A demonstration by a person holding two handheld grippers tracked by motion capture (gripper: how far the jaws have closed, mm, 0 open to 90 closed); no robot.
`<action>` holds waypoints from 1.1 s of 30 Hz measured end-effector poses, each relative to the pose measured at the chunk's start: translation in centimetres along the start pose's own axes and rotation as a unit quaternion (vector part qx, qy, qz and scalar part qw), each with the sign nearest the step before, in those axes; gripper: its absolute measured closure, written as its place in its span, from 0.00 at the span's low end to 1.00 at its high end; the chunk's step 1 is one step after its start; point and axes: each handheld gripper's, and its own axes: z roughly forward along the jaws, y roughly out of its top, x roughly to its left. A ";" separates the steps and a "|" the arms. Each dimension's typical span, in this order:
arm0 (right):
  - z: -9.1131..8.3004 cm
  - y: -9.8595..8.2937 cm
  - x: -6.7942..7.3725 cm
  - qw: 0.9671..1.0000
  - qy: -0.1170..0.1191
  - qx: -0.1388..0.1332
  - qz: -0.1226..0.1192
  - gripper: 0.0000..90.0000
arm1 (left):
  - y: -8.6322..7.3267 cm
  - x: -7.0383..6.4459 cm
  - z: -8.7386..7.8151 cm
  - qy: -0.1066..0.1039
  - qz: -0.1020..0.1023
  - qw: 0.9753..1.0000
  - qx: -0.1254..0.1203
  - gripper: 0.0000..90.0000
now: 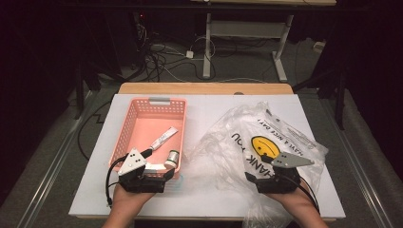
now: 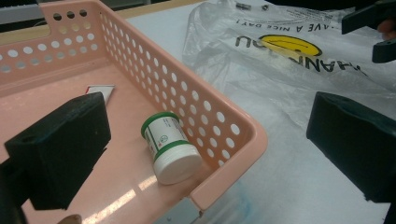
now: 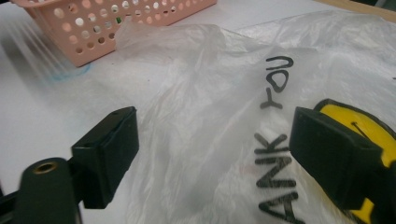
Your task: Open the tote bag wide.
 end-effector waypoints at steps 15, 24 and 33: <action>3.8 1.6 0.4 0.999 0.019 0.023 -0.019 0.01 | 0.0 0.0 0.2 0.004 -0.003 1.000 -0.001 0.00; 4.8 0.6 1.4 0.995 0.057 0.070 -0.039 0.24 | 0.0 -0.2 0.1 0.007 0.002 1.000 0.000 0.00; 6.2 -0.7 1.7 0.989 0.057 0.120 -0.060 0.37 | 0.0 -0.3 0.1 0.004 0.009 1.000 0.002 0.00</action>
